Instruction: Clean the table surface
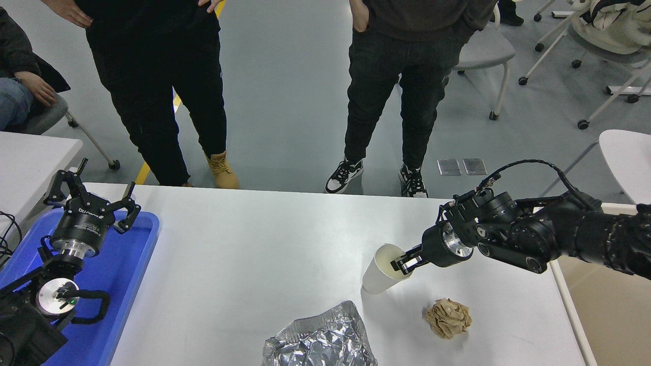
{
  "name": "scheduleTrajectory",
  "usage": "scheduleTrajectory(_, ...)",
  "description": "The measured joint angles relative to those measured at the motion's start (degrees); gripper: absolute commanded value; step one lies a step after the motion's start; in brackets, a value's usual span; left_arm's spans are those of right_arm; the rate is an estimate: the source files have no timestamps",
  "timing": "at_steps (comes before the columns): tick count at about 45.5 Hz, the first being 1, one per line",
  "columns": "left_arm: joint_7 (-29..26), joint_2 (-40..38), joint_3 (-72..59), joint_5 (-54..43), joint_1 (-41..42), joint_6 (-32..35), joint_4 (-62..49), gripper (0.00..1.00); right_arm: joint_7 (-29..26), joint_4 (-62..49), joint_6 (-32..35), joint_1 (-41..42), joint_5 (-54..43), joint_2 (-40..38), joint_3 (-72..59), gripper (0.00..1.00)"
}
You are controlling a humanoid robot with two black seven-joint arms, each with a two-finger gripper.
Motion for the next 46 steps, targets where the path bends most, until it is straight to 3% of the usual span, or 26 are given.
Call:
scheduleTrajectory(31,0.0,0.0,0.0,0.0,0.0,0.0,0.0,1.0,1.8,9.0,6.8,6.1,0.8,-18.0,9.8,0.0)
scheduleTrajectory(46,0.0,0.0,0.0,0.0,0.0,0.0,0.0,1.0,1.9,10.4,13.7,11.1,0.8,-25.9,10.4,0.0)
